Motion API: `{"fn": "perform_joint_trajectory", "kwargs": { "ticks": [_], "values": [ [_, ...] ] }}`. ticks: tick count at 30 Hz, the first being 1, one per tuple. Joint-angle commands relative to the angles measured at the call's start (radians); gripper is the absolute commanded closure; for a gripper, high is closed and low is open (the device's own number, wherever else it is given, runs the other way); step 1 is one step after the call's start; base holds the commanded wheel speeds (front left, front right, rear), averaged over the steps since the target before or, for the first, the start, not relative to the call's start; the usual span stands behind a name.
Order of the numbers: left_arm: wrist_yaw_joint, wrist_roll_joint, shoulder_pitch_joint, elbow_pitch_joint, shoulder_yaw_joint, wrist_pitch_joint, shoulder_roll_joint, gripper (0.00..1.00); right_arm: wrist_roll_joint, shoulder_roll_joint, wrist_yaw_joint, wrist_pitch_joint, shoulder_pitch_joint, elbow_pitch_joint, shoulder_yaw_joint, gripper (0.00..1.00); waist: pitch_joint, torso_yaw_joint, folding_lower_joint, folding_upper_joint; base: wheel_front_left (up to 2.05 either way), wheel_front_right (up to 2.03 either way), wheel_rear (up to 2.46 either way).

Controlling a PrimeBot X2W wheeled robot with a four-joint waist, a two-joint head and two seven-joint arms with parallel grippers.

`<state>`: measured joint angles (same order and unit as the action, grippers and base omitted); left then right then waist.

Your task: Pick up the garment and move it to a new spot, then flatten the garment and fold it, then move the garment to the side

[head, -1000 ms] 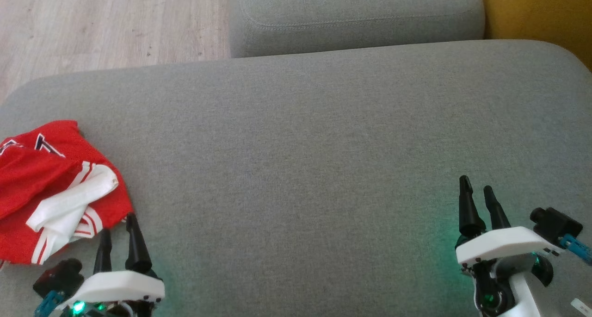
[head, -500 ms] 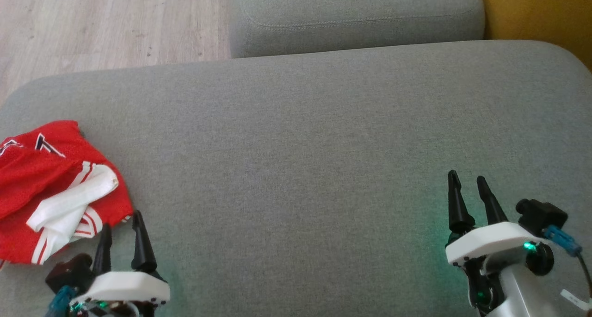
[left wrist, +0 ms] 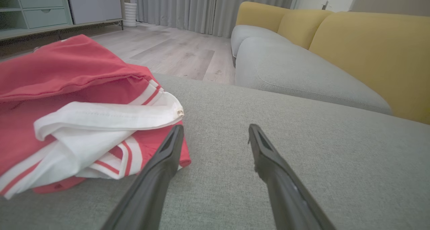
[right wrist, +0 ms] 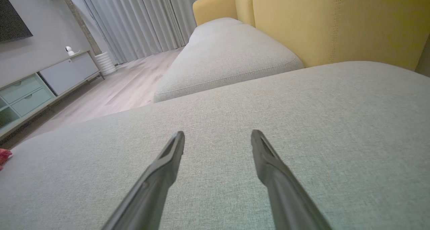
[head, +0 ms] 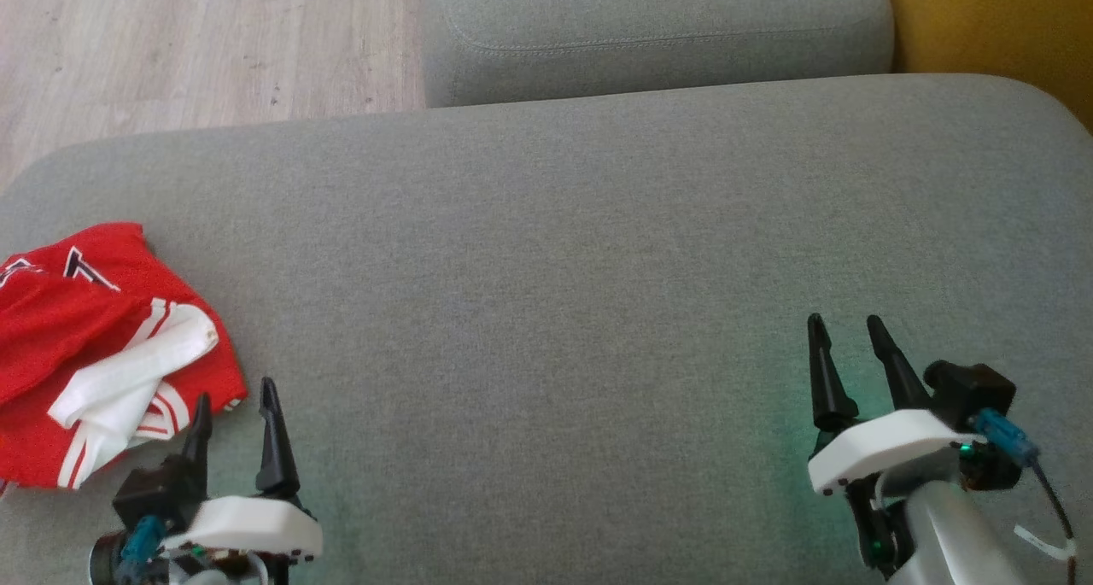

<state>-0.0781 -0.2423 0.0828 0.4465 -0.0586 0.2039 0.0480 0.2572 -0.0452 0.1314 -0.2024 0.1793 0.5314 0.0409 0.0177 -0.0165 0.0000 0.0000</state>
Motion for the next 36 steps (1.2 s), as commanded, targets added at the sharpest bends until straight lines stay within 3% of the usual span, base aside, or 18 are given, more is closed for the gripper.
{"fn": "perform_joint_trajectory", "kwargs": {
  "ticks": [1,15,36],
  "values": [
    [0.008,0.030,0.051,-0.024,-0.023,0.015,0.014,0.00,-0.030,-0.004,-0.001,-0.017,0.055,-0.023,0.029,0.00,0.000,0.000,0.0000,0.0000,0.00,0.00,0.00],
    [0.016,0.202,0.058,-0.009,-0.034,0.057,0.013,0.00,-0.192,-0.005,-0.001,-0.058,0.072,0.013,0.044,0.00,-0.001,-0.002,0.0000,0.0000,0.00,0.00,0.00],
    [0.018,0.199,0.056,-0.007,-0.033,0.058,0.006,0.00,-0.187,-0.005,-0.001,-0.059,0.071,0.009,0.037,0.00,0.003,-0.002,0.0000,0.0000,0.00,0.00,0.00]
  ]
}}
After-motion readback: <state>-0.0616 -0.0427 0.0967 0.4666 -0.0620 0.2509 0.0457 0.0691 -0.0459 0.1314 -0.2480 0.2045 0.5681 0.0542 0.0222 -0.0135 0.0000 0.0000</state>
